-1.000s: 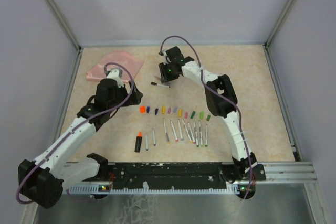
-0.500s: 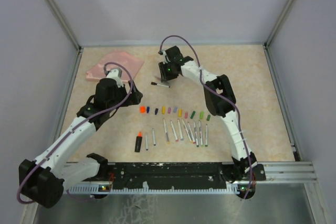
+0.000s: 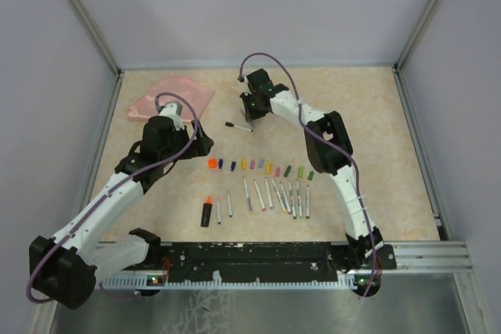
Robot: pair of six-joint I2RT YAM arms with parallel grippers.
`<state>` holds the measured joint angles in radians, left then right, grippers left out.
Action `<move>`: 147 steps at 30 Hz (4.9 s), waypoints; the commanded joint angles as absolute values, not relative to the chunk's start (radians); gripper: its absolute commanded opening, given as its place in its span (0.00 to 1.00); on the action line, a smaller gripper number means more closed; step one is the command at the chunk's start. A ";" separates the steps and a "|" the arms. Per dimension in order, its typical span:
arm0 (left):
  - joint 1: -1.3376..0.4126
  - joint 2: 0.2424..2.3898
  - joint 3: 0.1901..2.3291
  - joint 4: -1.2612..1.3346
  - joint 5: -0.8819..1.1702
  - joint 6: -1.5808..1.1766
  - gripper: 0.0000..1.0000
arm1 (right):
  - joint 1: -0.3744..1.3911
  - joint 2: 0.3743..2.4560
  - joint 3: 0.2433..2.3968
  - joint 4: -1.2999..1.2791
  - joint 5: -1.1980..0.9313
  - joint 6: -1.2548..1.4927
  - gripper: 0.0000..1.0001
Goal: Open the pen caps
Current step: Pick up the pen from the center of the board, then open the pen cap from the pen.
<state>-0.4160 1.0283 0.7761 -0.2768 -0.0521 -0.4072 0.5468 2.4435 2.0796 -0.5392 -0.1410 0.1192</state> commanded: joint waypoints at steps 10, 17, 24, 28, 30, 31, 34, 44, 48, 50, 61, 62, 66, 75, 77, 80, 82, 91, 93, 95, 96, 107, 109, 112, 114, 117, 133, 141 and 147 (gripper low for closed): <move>-0.400 1.025 0.778 -0.235 0.026 -0.445 0.98 | 0.540 2.223 1.801 -0.611 0.061 0.071 0.08; -0.397 1.022 0.766 -0.204 0.086 -0.474 0.97 | 0.540 2.154 1.680 -0.626 0.065 0.072 0.14; -0.394 1.020 0.762 -0.178 0.143 -0.499 0.98 | 0.542 2.172 1.664 -0.636 0.052 0.073 0.22; -0.392 1.019 0.757 -0.152 0.198 -0.520 0.98 | 0.542 2.191 1.661 -0.641 0.043 0.074 0.20; -0.391 1.012 0.752 -0.132 0.224 -0.533 0.98 | 0.542 2.193 1.654 -0.638 0.041 0.076 0.15; -0.391 1.010 0.748 -0.120 0.237 -0.540 0.98 | 0.541 2.190 1.647 -0.632 0.039 0.077 0.12; -0.388 0.998 0.735 -0.069 0.296 -0.558 0.98 | 0.542 2.166 1.610 -0.603 0.036 0.083 0.06; -0.383 1.016 0.684 0.136 0.494 -0.671 0.98 | 0.484 1.909 1.366 -0.302 -0.145 0.171 0.00; -0.380 1.032 0.675 0.190 0.521 -0.713 0.98 | 0.464 1.802 1.266 -0.189 -0.226 0.211 0.00; -0.378 1.045 0.668 0.229 0.540 -0.739 0.97 | 0.462 1.756 1.227 -0.141 -0.259 0.241 0.00; -0.355 1.171 0.680 0.479 0.638 -0.891 0.95 | 0.459 1.467 0.982 0.187 -0.518 0.425 0.00; -0.354 1.182 0.689 0.490 0.641 -0.896 0.95 | 0.459 1.446 0.961 0.225 -0.547 0.450 0.00; -0.354 1.230 0.723 0.536 0.659 -0.895 0.95 | 0.459 1.383 0.868 0.402 -0.642 0.584 0.00; -0.364 1.308 0.800 0.591 0.686 -0.927 0.94 | 0.464 1.327 0.795 0.551 -0.726 0.701 0.00; -0.372 1.320 0.816 0.584 0.685 -0.918 0.93 | 0.468 1.319 0.793 0.551 -0.732 0.705 0.00; -0.385 1.339 0.825 0.580 0.687 -0.920 0.91 | 0.481 1.315 0.790 0.561 -0.738 0.713 0.00; -0.392 1.347 0.826 0.586 0.685 -0.923 0.89 | 0.494 1.316 0.791 0.563 -0.743 0.712 0.00; -0.421 1.348 0.853 0.546 0.676 -0.893 0.77 | 0.535 1.320 0.794 0.553 -0.744 0.707 0.00; -0.426 1.343 0.845 0.541 0.673 -0.891 0.72 | 0.539 1.323 0.793 0.552 -0.747 0.708 0.00; -0.429 1.340 0.838 0.536 0.673 -0.890 0.67 | 0.546 1.322 0.794 0.547 -0.747 0.704 0.00; -0.430 1.339 0.837 0.533 0.676 -0.888 0.64 | 0.550 1.323 0.794 0.545 -0.747 0.704 0.00; -0.445 1.322 0.814 0.521 0.693 -0.882 0.20 | 0.574 1.319 0.797 0.519 -0.743 0.697 0.00; -0.446 1.317 0.811 0.520 0.699 -0.882 0.06 | 0.575 1.316 0.795 0.513 -0.739 0.697 0.00; -0.447 1.307 0.799 0.522 0.699 -0.885 0.00 | 0.575 1.309 0.795 0.501 -0.728 0.697 0.02; -0.448 1.294 0.791 0.522 0.692 -0.886 0.00 | 0.575 1.301 0.791 0.500 -0.721 0.703 0.21; -0.453 1.280 0.783 0.528 0.685 -0.889 0.00 | 0.575 1.287 0.786 0.513 -0.711 0.725 0.43; -0.497 1.266 0.760 0.617 0.654 -0.945 0.00 | 0.638 1.275 0.784 0.492 -0.667 0.745 0.35; -0.499 1.265 0.765 0.634 0.641 -0.953 0.00 | 0.640 1.251 0.772 0.476 -0.670 0.742 0.27; -0.503 1.267 0.769 0.644 0.636 -0.962 0.00 | 0.641 1.235 0.764 0.463 -0.675 0.741 0.19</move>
<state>-0.4965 1.2900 0.7696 0.5915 0.6468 -0.9520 0.6331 1.2823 0.7643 0.4397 -0.6720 0.7521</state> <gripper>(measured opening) 0.140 0.218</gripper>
